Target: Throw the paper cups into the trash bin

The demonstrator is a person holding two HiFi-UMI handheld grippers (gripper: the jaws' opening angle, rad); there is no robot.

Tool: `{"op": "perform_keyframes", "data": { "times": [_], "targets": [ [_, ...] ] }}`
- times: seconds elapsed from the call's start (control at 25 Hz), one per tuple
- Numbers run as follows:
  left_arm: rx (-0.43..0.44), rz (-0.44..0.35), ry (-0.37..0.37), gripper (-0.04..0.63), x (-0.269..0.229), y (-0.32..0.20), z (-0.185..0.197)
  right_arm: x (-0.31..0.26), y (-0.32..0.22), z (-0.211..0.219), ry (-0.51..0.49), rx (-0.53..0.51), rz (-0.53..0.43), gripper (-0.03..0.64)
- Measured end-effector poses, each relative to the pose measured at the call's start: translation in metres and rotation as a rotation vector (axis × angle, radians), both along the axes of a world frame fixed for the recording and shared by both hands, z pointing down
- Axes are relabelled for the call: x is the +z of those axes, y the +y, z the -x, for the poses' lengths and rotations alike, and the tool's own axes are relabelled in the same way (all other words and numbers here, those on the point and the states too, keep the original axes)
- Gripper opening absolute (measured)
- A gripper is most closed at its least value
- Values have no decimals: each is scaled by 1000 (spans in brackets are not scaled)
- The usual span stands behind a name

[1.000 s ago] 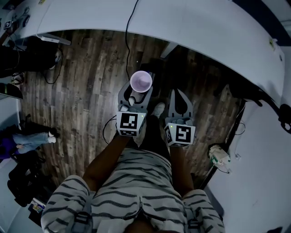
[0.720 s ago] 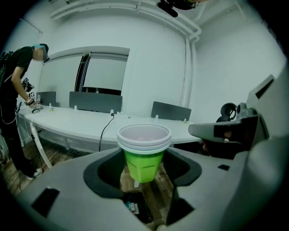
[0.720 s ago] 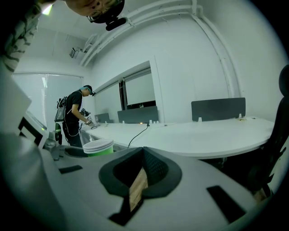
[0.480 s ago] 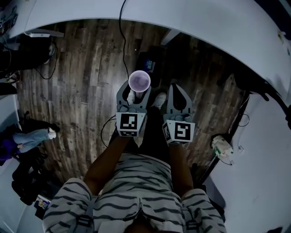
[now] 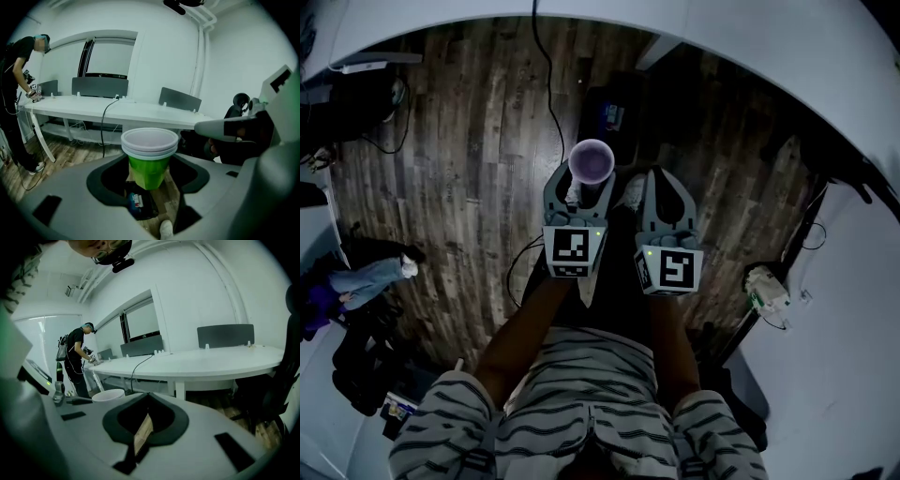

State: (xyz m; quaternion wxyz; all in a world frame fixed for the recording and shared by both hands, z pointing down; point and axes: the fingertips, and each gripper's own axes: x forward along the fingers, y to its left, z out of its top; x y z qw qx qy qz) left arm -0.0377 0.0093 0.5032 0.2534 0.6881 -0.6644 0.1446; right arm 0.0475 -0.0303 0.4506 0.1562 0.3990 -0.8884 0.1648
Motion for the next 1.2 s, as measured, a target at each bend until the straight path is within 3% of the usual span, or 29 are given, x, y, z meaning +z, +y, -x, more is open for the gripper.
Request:
{"op": "perform_keyframes", "data": {
  "times": [1.2],
  "targets": [
    [168,223,-152,288,202,0,-16,159,10,-8,48,19,151,9]
  ]
}}
